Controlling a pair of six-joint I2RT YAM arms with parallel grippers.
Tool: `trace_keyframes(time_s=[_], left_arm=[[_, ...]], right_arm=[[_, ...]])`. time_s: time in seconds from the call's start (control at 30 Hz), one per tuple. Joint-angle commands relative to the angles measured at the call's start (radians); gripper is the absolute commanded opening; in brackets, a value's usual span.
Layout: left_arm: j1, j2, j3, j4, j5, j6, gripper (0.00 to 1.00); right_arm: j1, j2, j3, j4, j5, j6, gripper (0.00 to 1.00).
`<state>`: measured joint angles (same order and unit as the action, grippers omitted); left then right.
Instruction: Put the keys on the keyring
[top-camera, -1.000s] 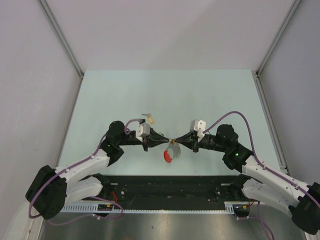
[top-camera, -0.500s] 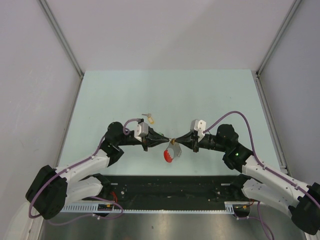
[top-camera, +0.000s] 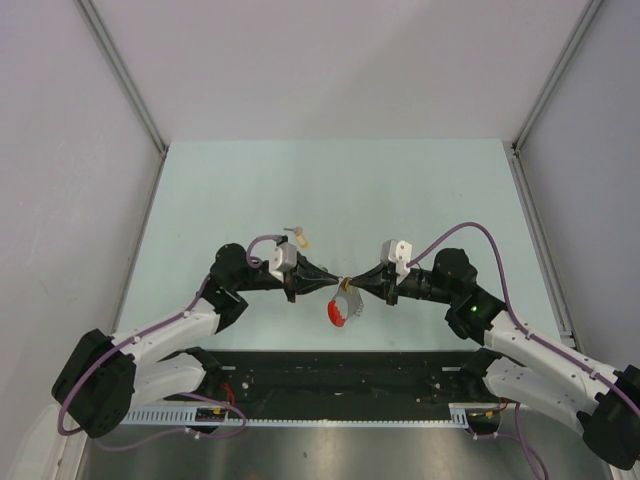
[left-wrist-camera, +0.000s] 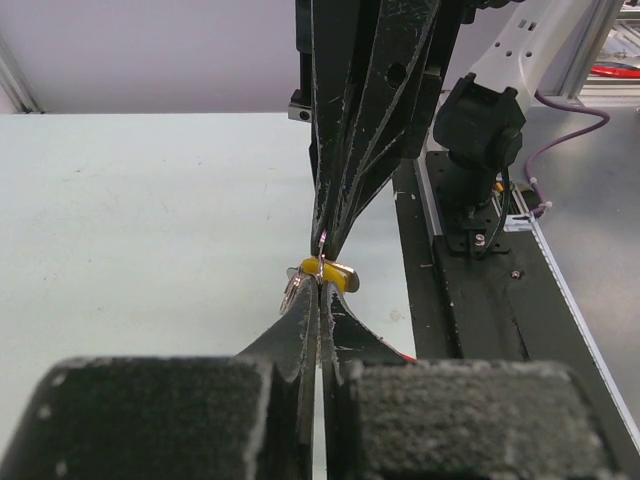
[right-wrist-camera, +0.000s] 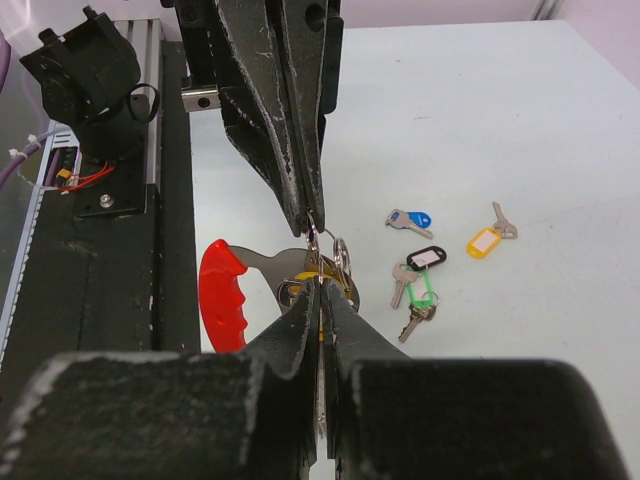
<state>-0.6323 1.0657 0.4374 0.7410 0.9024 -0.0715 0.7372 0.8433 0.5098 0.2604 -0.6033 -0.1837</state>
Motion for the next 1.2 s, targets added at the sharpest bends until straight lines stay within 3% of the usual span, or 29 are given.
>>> trace_keyframes(time_s=[0.0,1.17], left_arm=[[0.008,0.002,0.003,0.060,0.012,-0.016,0.00],[0.006,0.007,0.012,0.046,0.023,-0.011,0.00]], right_arm=[[-0.002,-0.006,-0.001,0.039,-0.013,0.010,0.00],[0.001,0.010,-0.001,0.053,-0.019,0.018,0.00]])
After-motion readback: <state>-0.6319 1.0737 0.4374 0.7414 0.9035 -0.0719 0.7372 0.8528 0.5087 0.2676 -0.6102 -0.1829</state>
